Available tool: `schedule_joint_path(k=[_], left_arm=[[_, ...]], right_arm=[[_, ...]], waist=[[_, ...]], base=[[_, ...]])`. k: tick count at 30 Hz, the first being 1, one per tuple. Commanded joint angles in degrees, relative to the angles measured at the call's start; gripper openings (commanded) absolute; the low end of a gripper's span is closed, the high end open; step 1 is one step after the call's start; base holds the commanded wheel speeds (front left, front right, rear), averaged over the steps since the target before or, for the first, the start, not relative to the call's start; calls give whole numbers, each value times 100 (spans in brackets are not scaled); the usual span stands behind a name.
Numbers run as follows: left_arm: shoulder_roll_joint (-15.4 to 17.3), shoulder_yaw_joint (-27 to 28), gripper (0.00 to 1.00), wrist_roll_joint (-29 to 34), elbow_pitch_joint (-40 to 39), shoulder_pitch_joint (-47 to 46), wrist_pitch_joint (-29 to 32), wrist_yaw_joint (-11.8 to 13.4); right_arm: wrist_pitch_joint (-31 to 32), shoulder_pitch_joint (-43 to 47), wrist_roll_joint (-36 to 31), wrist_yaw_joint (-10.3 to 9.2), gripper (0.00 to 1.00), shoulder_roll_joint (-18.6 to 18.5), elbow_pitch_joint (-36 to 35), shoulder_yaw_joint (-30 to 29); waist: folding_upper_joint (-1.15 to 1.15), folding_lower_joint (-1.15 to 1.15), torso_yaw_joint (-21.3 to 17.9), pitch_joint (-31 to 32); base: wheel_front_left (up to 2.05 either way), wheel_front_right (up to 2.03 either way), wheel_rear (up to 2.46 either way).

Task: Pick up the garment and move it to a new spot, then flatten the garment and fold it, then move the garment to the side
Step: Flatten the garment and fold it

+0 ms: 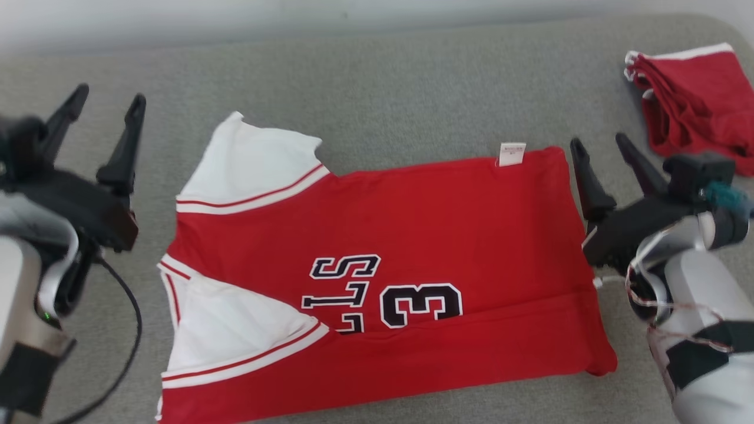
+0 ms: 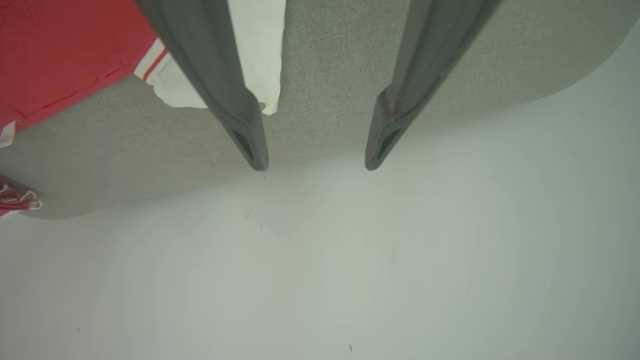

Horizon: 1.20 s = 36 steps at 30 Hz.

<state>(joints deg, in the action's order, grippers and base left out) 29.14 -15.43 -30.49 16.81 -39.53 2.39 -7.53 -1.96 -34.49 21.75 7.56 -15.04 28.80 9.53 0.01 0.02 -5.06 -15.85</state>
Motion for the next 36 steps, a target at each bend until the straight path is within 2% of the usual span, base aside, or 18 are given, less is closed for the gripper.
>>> schedule_joint_path(k=[1,4,13,18,30,31,32,33,34,36], left_arm=[[171,-290,100,-176,145,-358,175,11],[374,-708,100,-391,428,-813,424,11],[609,-1711,100,-887,1021,-1702,921,11],[611,-2202,100,-1128,1434,-2115,1238,10],[503,-3075,100,-1572,2211,-2622,1473,10],[487,-3114,100,-1634,2245,-2637,1475,10],[481,-3166,100,-1690,2295,-2641,1501,10],[481,-3222,81,-1739,2356,-2638,1544,10],[475,-3277,48,-1787,2389,-2632,1574,11],[474,-3358,0,-1857,2445,-2656,1577,11]], right_arm=[[74,-309,62,-13,100,-37,159,120],[280,-711,123,-14,100,-80,448,329],[771,-1462,308,-13,100,-95,1015,903],[1029,-1797,507,-14,100,-58,1242,1246],[1433,-2268,899,-14,100,6,1604,1926],[1431,-2301,927,-14,99,0,1603,1960],[1426,-2324,949,-14,83,-8,1601,2001],[1451,-2336,979,-14,52,-15,1611,2038],[1450,-2353,1010,-14,29,-19,1618,2070],[1418,-2403,1060,-14,0,-45,1614,2122]], waist=[[-1,-2,-285,-457],[-1,-2,-366,-611],[-1,-2,-514,-876],[-1,-2,-559,-1030],[-1,-2,-640,-1215],[-1,-2,-640,-1222],[-1,-2,-640,-1228],[-1,-2,-640,-1236],[-1,-2,-647,-1241],[-1,-2,-651,-1254]], base=[[0,0,0],[0,0,0],[0,0,0],[0,0,0],[0,0,0],[0,0,0],[0,0,0],[0,0,0],[0,0,0],[0,0,0]])
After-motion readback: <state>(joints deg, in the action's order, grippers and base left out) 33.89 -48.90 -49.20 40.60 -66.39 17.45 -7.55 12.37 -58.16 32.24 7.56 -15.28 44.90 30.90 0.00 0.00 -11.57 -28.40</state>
